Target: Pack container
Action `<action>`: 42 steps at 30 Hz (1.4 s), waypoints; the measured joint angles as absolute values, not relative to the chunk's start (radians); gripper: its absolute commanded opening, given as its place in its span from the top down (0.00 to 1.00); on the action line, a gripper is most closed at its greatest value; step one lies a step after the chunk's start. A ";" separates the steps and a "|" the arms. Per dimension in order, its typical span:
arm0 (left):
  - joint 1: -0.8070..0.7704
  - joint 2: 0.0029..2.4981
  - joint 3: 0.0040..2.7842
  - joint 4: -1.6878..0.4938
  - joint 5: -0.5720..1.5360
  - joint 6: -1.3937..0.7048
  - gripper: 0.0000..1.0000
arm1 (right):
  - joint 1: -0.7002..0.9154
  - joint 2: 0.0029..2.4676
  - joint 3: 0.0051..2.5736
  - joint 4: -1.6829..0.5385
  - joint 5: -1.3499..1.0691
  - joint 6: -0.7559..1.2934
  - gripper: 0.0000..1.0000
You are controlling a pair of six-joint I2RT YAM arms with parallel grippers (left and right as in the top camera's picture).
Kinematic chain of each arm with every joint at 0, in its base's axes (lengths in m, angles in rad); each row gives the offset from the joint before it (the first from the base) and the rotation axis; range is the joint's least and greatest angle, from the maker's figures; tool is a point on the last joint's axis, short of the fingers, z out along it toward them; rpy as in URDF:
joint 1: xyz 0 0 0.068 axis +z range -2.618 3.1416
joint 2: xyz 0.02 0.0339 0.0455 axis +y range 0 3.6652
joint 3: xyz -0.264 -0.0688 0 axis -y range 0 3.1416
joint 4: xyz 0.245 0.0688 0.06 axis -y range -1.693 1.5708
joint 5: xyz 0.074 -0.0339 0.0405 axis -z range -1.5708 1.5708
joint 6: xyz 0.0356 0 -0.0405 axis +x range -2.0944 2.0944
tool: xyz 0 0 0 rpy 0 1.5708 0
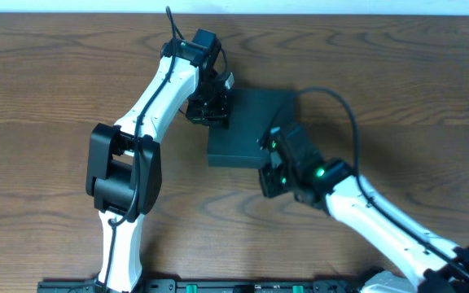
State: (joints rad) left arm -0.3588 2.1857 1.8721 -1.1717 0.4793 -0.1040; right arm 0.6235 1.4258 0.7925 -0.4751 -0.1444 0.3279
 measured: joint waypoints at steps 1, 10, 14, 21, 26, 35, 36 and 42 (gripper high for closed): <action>-0.359 2.186 1.872 -1.172 0.479 -0.104 0.94 | 0.640 1.427 0.769 -0.448 -0.125 0.352 0.98; -0.359 2.186 1.872 -1.172 0.479 -0.104 0.94 | 0.708 1.433 0.645 -0.225 0.175 0.604 0.98; -0.359 2.186 1.872 -1.171 0.479 -0.104 0.94 | 0.708 1.463 0.637 -0.159 0.291 0.682 0.98; -0.359 2.186 1.872 -1.181 0.485 -0.104 0.94 | 0.714 1.499 0.632 -0.126 0.352 0.728 0.98; -0.358 2.180 1.870 -1.189 0.498 -0.101 0.94 | 0.714 1.452 0.633 -0.237 0.280 0.727 0.98; -0.359 1.880 1.822 -1.205 0.426 -0.095 0.94 | 0.714 0.945 0.845 -0.674 0.149 0.560 0.61; -0.359 1.809 1.822 -1.206 0.419 -0.093 0.94 | 0.714 0.899 0.869 -0.714 0.148 0.544 0.51; -0.361 1.450 1.845 -1.229 0.406 -0.056 0.05 | 0.714 0.630 0.931 -0.807 0.142 0.481 0.01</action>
State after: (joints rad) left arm -0.3611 1.4498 1.8450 -1.2285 0.4065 -0.0563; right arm 0.7139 0.6300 0.9306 -0.8066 0.1421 0.4808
